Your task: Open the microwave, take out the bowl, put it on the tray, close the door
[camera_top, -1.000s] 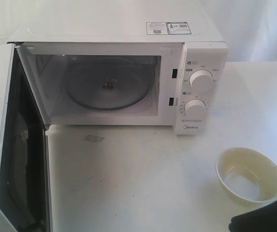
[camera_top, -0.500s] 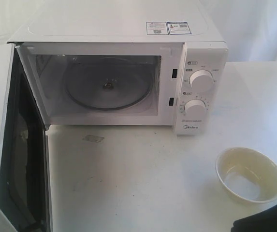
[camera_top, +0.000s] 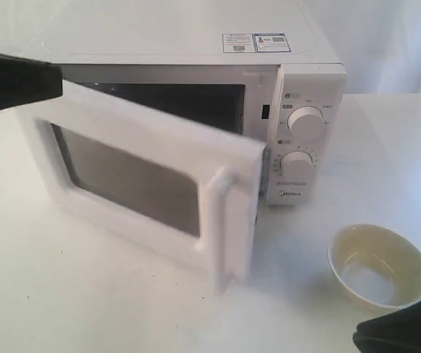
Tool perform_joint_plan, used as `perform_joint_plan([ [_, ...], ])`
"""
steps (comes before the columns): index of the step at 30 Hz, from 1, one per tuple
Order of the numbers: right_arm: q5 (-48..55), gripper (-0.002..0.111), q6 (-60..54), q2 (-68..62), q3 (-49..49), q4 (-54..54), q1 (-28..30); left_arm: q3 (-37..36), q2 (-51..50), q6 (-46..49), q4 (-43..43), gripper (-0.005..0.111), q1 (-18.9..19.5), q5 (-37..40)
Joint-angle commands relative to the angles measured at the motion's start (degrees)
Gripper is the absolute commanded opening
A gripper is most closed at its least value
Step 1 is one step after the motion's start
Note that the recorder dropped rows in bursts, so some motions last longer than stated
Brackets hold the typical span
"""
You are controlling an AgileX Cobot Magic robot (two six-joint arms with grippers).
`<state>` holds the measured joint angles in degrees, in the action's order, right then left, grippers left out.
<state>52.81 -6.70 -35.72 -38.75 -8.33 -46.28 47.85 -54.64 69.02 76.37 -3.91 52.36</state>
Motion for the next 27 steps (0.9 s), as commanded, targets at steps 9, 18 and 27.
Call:
perform_joint_plan([
  [9, -24.84, 0.0, -0.99, -9.44, 0.09, 2.77, 0.08, 2.93, 10.77, -12.33, -22.6, 0.0, -0.17, -4.98],
  [18, -56.65, 0.0, -1.12, -27.74, -1.58, 6.41, 0.2, 1.43, 18.95, -31.63, -42.73, 0.0, -0.17, -0.92],
  [27, -60.54, 0.0, -1.61, -38.69, -7.91, 3.12, 7.82, -9.91, 33.63, -39.27, -44.1, 0.0, -0.17, -3.74],
])
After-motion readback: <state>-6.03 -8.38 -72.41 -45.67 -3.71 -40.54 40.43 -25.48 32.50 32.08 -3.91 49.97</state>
